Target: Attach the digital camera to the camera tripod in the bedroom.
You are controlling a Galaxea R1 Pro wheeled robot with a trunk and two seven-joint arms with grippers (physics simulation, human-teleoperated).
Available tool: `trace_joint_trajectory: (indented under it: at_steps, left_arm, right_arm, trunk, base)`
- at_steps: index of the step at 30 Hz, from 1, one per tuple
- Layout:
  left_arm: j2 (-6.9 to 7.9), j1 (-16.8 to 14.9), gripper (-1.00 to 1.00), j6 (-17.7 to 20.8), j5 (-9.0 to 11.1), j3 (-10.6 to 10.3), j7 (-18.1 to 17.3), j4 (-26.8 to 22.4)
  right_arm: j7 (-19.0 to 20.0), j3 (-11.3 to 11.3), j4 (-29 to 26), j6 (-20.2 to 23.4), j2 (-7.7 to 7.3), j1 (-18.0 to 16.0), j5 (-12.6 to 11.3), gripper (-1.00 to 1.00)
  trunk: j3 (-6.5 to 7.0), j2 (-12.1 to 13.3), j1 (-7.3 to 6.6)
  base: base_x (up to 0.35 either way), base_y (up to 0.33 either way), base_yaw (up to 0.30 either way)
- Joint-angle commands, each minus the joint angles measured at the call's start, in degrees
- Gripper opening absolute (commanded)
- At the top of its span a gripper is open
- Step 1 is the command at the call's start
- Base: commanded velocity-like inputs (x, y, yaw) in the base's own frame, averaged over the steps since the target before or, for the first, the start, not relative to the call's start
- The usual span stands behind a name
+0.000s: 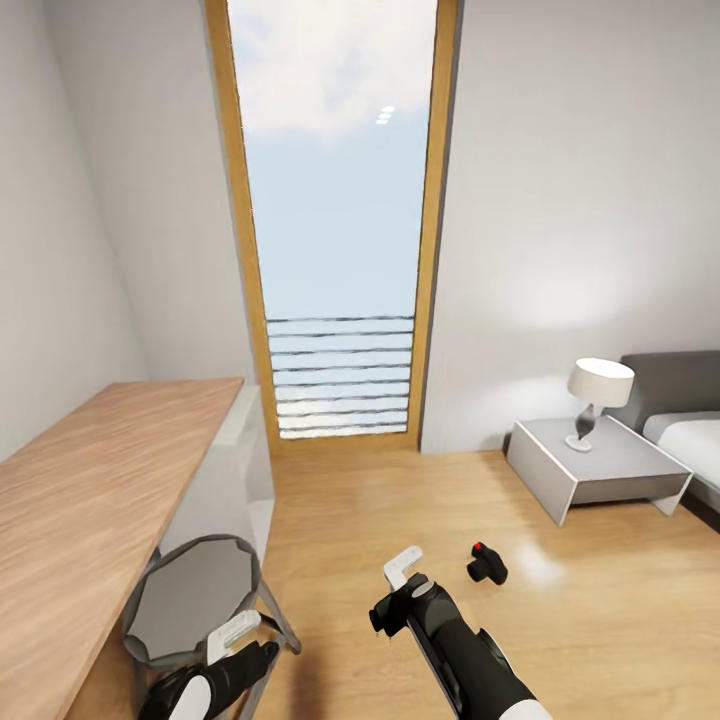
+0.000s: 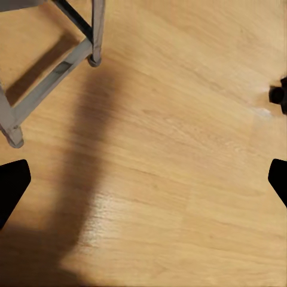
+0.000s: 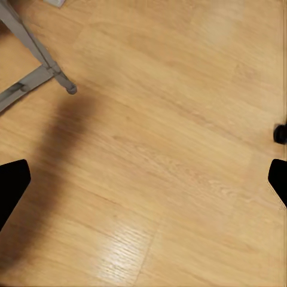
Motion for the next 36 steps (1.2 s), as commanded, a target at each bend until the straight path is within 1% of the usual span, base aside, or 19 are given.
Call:
trace_joint_trajectory:
  at_steps: [1,7,21,36]
  left_arm:
    - [0.03,-0.03,1.0,0.11,0.59,-0.12,0.53,-0.09]
    - [0.05,-0.04,1.0,0.08,0.57,-1.17,0.56,-0.12]
    - [0.05,-0.06,1.0,0.07,0.56,-1.7,0.38,-0.16]
    - [0.06,-0.05,1.0,0.05,0.56,-1.78,0.49,-0.3]
  right_arm:
    - [0.41,0.01,-0.1,0.29,0.0,-0.03,0.61,1.0]
    - [0.41,0.0,-0.67,0.34,0.0,-0.03,0.61,1.0]
    - [0.41,0.0,-0.94,0.37,0.0,-0.03,0.62,1.0]
    - [0.41,0.0,-1.02,0.37,0.0,-0.03,0.63,1.0]
  trunk:
    - [-0.07,-0.03,0.02]
    - [-0.07,-0.03,0.02]
    - [-0.07,-0.03,0.02]
    - [-0.07,-0.03,0.02]
  base:
    - [0.192,0.0,0.0]
    - [0.103,0.0,0.0]
    - [0.043,0.0,0.0]
    - [0.23,0.0,0.0]
